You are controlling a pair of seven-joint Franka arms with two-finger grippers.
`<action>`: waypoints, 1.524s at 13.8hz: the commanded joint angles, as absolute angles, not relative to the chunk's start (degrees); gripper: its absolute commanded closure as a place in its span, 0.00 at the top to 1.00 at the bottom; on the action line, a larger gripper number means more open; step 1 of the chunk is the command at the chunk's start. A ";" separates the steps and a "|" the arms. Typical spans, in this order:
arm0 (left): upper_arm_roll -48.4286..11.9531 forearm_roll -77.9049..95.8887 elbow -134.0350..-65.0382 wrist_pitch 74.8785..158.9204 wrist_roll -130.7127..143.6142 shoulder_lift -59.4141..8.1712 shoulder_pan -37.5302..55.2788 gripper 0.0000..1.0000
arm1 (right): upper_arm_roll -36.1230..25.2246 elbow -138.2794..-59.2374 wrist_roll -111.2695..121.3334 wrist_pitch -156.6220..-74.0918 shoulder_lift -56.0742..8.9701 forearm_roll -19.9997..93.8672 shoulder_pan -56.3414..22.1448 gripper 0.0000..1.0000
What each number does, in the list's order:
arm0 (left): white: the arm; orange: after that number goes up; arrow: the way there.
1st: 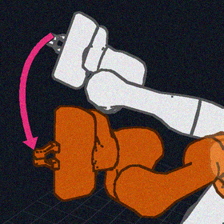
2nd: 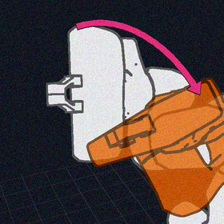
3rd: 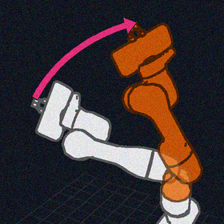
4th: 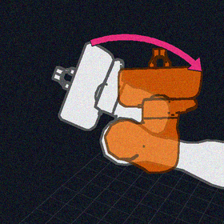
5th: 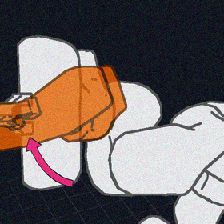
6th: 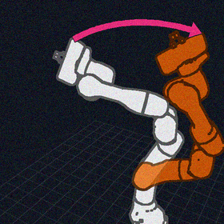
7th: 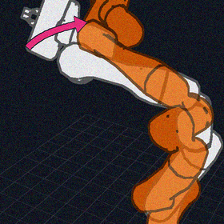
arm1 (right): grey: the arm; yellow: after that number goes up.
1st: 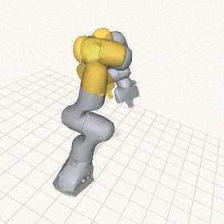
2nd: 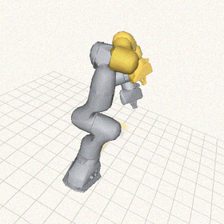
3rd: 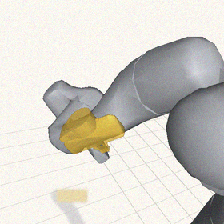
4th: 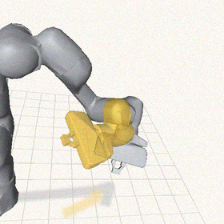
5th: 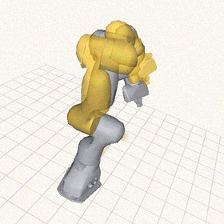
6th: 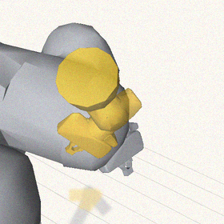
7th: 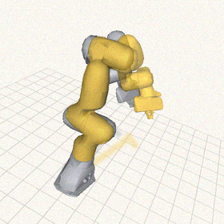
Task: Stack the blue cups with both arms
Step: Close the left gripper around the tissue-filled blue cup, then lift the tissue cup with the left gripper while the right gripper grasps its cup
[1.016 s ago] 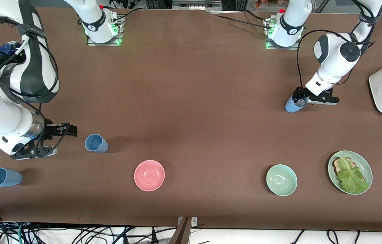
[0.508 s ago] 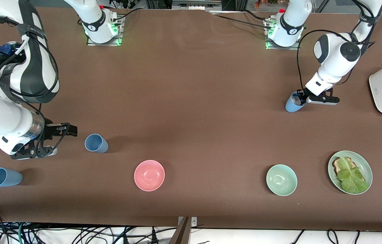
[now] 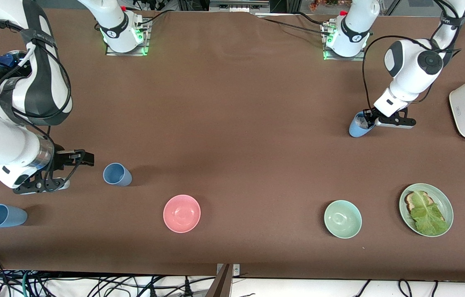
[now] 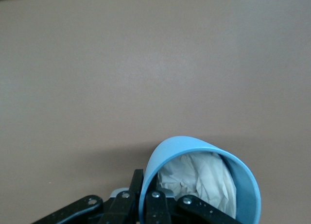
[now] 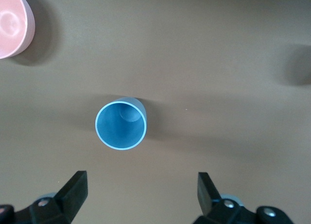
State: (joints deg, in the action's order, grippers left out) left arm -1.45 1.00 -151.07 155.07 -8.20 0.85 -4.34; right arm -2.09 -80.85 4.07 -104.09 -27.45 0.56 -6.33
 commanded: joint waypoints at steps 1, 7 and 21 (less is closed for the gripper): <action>-1.58 0.97 -146.01 146.54 -9.14 3.60 -3.26 0.00 | -2.02 -79.01 4.57 -103.54 -28.48 0.70 -6.24 1.00; -1.93 1.67 -133.08 132.55 -4.25 3.34 2.10 0.00 | -2.02 -79.01 5.18 -105.99 -30.49 0.88 -5.54 1.00; -2.02 1.67 -112.34 123.49 43.48 -8.24 29.17 0.00 | -2.11 -80.24 6.15 -117.60 -39.29 0.97 -5.27 1.00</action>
State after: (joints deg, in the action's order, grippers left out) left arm -2.88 1.11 -118.37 125.20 38.47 -3.66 26.26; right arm -2.29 -80.86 5.09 -117.23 -38.27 0.57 -5.63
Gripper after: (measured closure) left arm 0.943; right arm 0.000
